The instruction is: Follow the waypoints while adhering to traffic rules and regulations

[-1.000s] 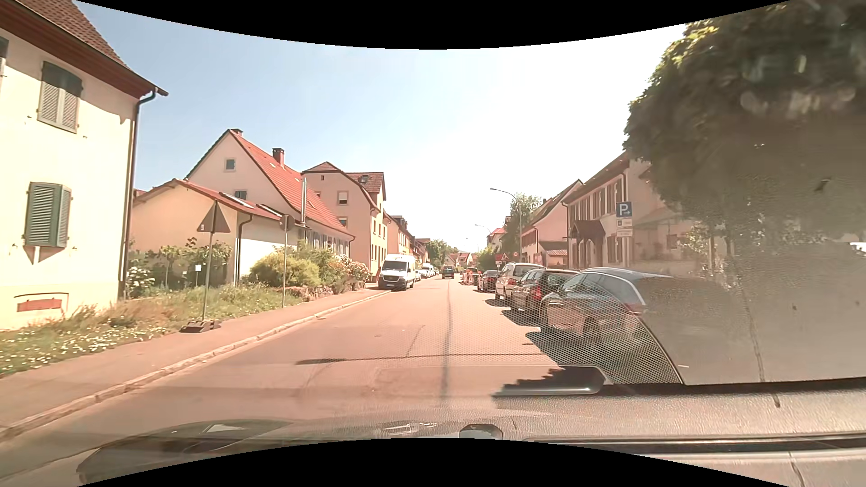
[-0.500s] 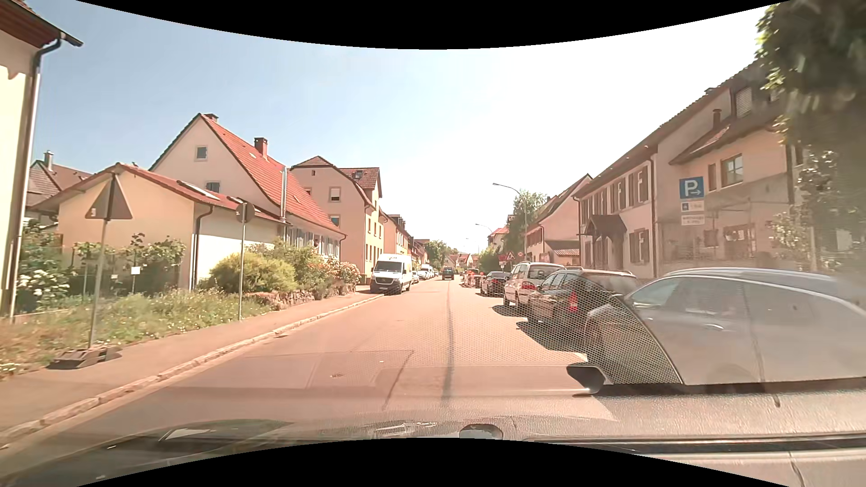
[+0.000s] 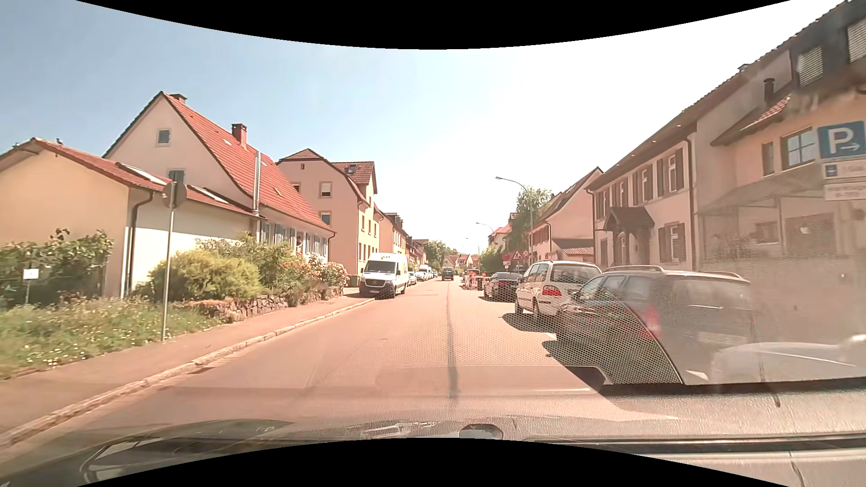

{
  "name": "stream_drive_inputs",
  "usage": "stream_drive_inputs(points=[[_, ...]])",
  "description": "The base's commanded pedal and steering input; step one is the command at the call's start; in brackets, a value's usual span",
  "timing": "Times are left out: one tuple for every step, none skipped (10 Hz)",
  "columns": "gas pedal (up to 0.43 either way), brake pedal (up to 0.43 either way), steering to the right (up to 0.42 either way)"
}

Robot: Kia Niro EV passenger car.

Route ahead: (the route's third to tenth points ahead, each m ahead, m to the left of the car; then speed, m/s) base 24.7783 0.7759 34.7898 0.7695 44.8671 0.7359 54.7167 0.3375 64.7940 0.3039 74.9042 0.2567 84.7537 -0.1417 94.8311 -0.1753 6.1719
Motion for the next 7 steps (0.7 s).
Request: stream_drive_inputs(points=[[0.079,0.000,0.003],[0.079,0.000,0.003],[0.079,0.000,0.003],[0.079,0.000,0.003],[0.079,0.000,0.003],[0.087,0.000,0.003],[0.087,0.000,0.003]])
